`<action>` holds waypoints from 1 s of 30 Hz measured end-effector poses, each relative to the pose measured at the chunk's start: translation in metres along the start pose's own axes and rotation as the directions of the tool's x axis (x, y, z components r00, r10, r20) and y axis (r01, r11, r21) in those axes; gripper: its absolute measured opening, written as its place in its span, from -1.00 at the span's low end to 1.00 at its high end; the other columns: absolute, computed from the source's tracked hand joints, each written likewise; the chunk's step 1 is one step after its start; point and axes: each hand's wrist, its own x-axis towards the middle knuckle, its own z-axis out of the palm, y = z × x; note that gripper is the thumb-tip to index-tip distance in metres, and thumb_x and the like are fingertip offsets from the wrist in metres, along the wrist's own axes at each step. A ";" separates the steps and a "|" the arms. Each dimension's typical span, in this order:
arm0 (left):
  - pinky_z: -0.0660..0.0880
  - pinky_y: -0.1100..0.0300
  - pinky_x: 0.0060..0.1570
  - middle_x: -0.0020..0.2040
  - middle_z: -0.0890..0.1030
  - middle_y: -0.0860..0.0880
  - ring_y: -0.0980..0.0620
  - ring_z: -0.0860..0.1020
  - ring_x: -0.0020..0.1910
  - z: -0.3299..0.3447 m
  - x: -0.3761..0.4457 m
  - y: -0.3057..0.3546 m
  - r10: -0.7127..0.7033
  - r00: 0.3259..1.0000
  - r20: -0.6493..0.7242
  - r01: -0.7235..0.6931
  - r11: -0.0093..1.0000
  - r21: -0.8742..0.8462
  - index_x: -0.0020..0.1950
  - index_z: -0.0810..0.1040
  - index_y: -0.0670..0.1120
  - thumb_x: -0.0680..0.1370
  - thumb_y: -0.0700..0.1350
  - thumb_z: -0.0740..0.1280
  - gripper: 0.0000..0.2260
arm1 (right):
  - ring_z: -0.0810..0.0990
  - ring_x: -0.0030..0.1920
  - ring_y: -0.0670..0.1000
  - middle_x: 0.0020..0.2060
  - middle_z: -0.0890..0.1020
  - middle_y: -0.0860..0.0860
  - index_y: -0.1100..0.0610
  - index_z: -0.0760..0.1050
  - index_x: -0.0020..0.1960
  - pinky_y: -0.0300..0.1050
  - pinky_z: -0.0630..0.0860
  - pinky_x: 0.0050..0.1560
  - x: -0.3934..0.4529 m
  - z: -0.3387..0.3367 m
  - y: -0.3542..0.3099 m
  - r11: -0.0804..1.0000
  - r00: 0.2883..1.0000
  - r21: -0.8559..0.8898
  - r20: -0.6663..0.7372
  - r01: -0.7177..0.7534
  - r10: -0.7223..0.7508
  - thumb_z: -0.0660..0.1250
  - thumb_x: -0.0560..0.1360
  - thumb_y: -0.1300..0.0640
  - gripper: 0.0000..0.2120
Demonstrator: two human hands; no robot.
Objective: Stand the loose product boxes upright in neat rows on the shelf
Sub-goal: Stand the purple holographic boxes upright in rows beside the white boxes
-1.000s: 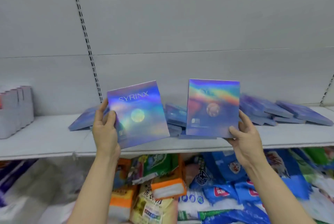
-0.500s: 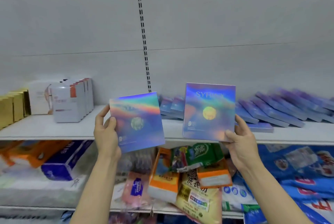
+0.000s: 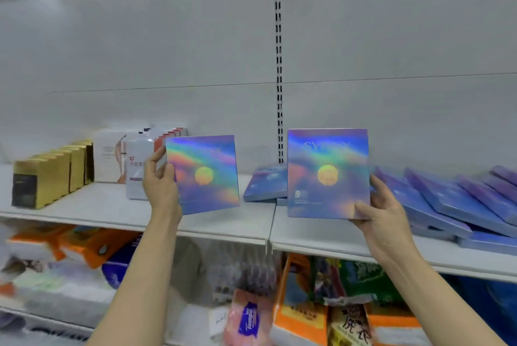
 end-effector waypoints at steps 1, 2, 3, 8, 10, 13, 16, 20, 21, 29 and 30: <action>0.56 0.10 -0.02 0.15 0.64 -0.03 0.09 0.63 0.05 0.001 0.013 -0.005 0.011 1.000 0.002 -0.011 1.000 0.011 0.25 0.53 0.11 0.64 -0.26 0.18 -0.67 | 0.62 -0.03 0.06 0.06 0.63 0.06 -0.06 0.50 0.20 -0.10 0.59 -0.21 0.004 0.006 0.003 1.000 1.000 -0.001 0.002 0.003 -0.003 0.12 0.45 0.59 -0.38; 0.55 0.06 0.05 0.18 0.63 -0.02 0.06 0.62 0.11 0.002 0.025 -0.008 0.025 1.000 0.009 -0.025 1.000 0.012 0.22 0.53 0.14 0.64 -0.27 0.18 -0.66 | 0.61 -0.02 0.07 0.08 0.62 0.08 -0.07 0.51 0.18 -0.12 0.58 -0.22 0.008 0.012 0.007 1.000 1.000 -0.001 0.003 0.007 -0.007 0.12 0.45 0.58 -0.38; 0.54 0.04 0.12 0.22 0.62 -0.01 0.04 0.60 0.17 0.004 0.038 -0.012 0.041 0.999 0.018 -0.041 0.999 0.011 0.20 0.53 0.14 0.63 -0.29 0.18 -0.65 | 0.59 -0.01 0.08 0.09 0.62 0.09 -0.05 0.51 0.20 -0.13 0.57 -0.23 0.013 0.018 0.012 1.000 1.000 -0.005 0.006 0.010 -0.010 0.12 0.45 0.58 -0.39; 0.47 0.24 0.20 0.25 0.59 -0.01 0.08 0.55 0.20 0.014 0.093 -0.046 0.095 0.986 0.140 -0.098 0.995 0.011 0.31 0.52 -0.08 0.57 -0.42 0.12 -0.58 | 0.58 -0.04 0.01 0.09 0.65 0.02 0.08 0.41 0.39 -0.12 0.50 -0.18 0.030 0.056 0.045 0.999 0.998 -0.015 -0.044 0.045 -0.046 0.12 0.49 0.55 -0.40; 0.44 0.16 0.32 0.29 0.58 -0.02 0.09 0.54 0.27 0.020 0.112 -0.063 0.084 0.977 0.194 -0.082 0.996 -0.017 0.32 0.49 -0.12 0.57 -0.45 0.10 -0.57 | 0.60 -0.08 -0.02 0.09 0.63 0.04 0.08 0.43 0.37 -0.21 0.54 -0.23 0.031 0.076 0.056 0.999 0.996 0.003 -0.072 0.050 -0.049 0.10 0.49 0.55 -0.41; 0.46 0.33 0.19 0.29 0.55 0.04 0.29 0.54 0.18 0.030 0.133 -0.083 0.017 0.972 0.233 -0.012 1.000 -0.022 0.32 0.48 -0.12 0.59 -0.47 0.09 -0.58 | 0.63 -0.07 -0.08 0.09 0.64 -0.01 0.08 0.45 0.34 -0.27 0.56 -0.26 0.033 0.101 0.070 0.998 0.992 -0.006 -0.104 0.067 -0.067 0.08 0.47 0.57 -0.40; 0.49 0.01 0.27 0.23 0.57 -0.01 -0.04 0.54 0.22 0.042 0.154 -0.109 -0.027 0.976 0.218 0.025 1.000 0.012 0.28 0.50 -0.04 0.59 -0.43 0.11 -0.58 | 0.65 -0.07 -0.12 0.06 0.67 -0.07 0.09 0.43 0.36 -0.27 0.58 -0.25 0.033 0.115 0.080 0.996 0.986 -0.002 -0.140 0.090 -0.089 0.08 0.45 0.58 -0.39; 0.34 0.11 0.42 0.29 0.51 0.02 0.03 0.45 0.36 0.060 0.167 -0.125 -0.060 0.970 0.237 0.052 0.998 0.037 0.31 0.45 -0.06 0.59 -0.44 0.07 -0.58 | 0.67 -0.08 -0.08 0.02 0.68 -0.04 0.08 0.44 0.36 -0.21 0.60 -0.22 0.027 0.125 0.088 0.994 0.975 -0.040 -0.195 0.097 -0.103 0.09 0.45 0.57 -0.39; 0.33 0.20 0.38 0.30 0.51 -0.01 0.03 0.45 0.35 0.063 0.168 -0.126 -0.062 0.969 0.238 0.056 0.998 0.035 0.32 0.44 -0.07 0.60 -0.44 0.07 -0.58 | 0.67 -0.07 -0.06 0.04 0.67 -0.01 0.09 0.43 0.37 -0.20 0.61 -0.22 0.026 0.127 0.090 0.994 0.972 -0.046 -0.210 0.098 -0.106 0.10 0.45 0.57 -0.38; 0.28 0.06 0.42 0.44 0.36 -0.11 -0.01 0.35 0.40 0.077 0.169 -0.147 0.013 0.941 0.337 -0.084 0.977 0.195 0.54 0.23 -0.11 0.34 -0.20 0.58 -0.14 | 0.68 -0.12 -0.09 -0.07 0.71 -0.09 0.10 0.45 0.31 -0.17 0.63 -0.23 0.021 0.133 0.089 0.993 0.947 -0.045 -0.299 0.106 -0.115 0.07 0.47 0.57 -0.43; 0.28 0.02 0.43 0.44 0.36 -0.16 -0.08 0.35 0.42 0.079 0.170 -0.149 0.026 0.942 0.335 -0.105 0.970 0.220 0.55 0.22 -0.12 0.34 -0.20 0.58 -0.14 | 0.68 -0.12 -0.09 -0.08 0.71 -0.09 0.09 0.46 0.29 -0.18 0.62 -0.24 0.022 0.133 0.088 0.993 0.946 -0.046 -0.303 0.107 -0.116 0.07 0.48 0.57 -0.43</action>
